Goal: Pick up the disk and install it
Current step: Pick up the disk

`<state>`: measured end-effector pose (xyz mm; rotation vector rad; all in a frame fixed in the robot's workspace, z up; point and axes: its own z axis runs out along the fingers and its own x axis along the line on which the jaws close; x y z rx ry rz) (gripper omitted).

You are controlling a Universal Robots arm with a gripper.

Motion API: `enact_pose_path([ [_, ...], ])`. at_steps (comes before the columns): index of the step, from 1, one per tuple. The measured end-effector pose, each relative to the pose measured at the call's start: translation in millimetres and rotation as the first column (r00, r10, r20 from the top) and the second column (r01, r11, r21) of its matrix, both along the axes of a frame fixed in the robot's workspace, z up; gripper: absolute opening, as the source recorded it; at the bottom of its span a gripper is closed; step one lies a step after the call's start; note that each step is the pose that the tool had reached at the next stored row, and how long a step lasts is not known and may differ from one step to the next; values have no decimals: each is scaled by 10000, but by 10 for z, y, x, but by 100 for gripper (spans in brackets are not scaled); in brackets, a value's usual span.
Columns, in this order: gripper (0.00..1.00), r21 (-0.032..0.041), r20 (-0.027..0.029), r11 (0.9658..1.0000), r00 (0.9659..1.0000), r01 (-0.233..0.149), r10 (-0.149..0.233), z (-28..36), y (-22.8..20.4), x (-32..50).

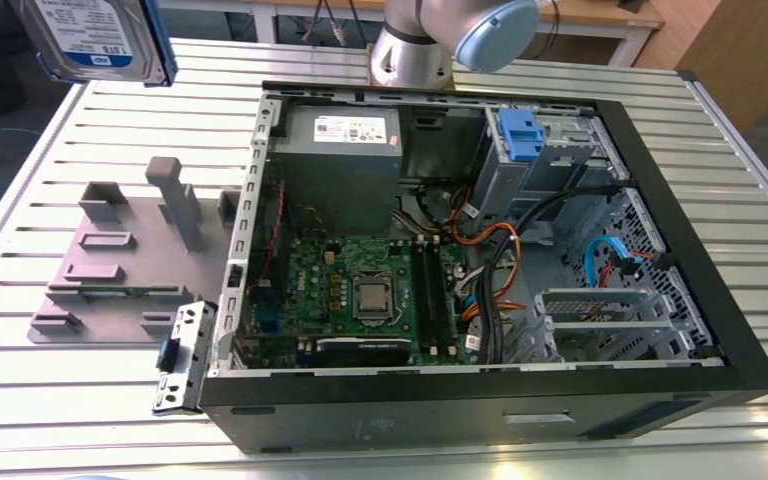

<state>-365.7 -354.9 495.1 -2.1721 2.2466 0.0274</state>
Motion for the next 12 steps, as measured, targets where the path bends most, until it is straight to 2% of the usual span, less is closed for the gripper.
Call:
enact_pose_path([
  [12, 36, 0, 0, 10000, 10000, 0, 0, 0, 0, 40],
])
